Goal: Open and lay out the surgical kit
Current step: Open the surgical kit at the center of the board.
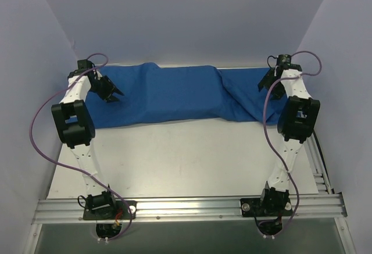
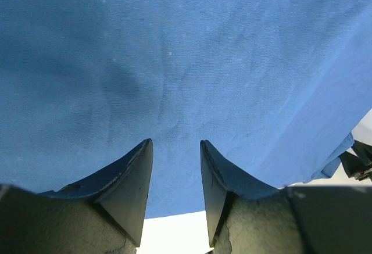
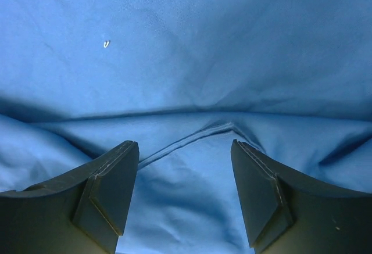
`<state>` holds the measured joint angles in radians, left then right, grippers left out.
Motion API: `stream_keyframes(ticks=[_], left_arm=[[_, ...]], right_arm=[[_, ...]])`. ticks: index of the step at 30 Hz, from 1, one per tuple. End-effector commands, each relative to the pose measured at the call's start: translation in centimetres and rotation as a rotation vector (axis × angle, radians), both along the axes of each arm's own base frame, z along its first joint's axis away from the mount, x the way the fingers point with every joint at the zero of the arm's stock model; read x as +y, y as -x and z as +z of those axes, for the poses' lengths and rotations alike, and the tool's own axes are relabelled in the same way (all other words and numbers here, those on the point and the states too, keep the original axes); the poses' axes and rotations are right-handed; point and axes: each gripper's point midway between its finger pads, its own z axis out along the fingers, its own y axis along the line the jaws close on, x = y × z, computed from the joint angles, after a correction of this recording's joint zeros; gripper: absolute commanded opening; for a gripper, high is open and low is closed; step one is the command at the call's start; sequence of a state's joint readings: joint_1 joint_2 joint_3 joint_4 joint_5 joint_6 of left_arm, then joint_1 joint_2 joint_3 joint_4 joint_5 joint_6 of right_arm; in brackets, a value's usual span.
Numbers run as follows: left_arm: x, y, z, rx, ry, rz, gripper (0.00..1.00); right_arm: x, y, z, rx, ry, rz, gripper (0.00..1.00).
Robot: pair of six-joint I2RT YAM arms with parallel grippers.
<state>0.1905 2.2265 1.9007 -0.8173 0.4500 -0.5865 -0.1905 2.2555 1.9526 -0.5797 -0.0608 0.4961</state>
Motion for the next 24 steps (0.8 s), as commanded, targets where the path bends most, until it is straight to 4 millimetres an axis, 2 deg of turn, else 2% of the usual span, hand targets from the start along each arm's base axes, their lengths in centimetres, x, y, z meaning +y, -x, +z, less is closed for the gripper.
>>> stream_keyframes(ticks=[1, 7, 16, 24], left_arm=[[-0.2, -0.5, 1.2, -0.045, -0.002, -0.024, 0.47], [-0.3, -0.4, 1.3, -0.047, 0.001, -0.028, 0.47], [-0.4, -0.1, 1.1, -0.042, 0.01, -0.03, 0.47], [0.0, 0.0, 1.3, -0.047, 0.01, -0.028, 0.47]], right_arm=[[-1.4, 0.9, 0.0, 0.022, 0.056, 0.035, 0.65], [-2.5, 1.2, -0.6, 0.035, 0.08, 0.06, 0.59], [-2.1, 0.8, -2.1, 0.039, 0.069, 0.116, 0.52], [-1.5, 1.6, -4.1, 0.07, 0.041, 0.131, 0.46]])
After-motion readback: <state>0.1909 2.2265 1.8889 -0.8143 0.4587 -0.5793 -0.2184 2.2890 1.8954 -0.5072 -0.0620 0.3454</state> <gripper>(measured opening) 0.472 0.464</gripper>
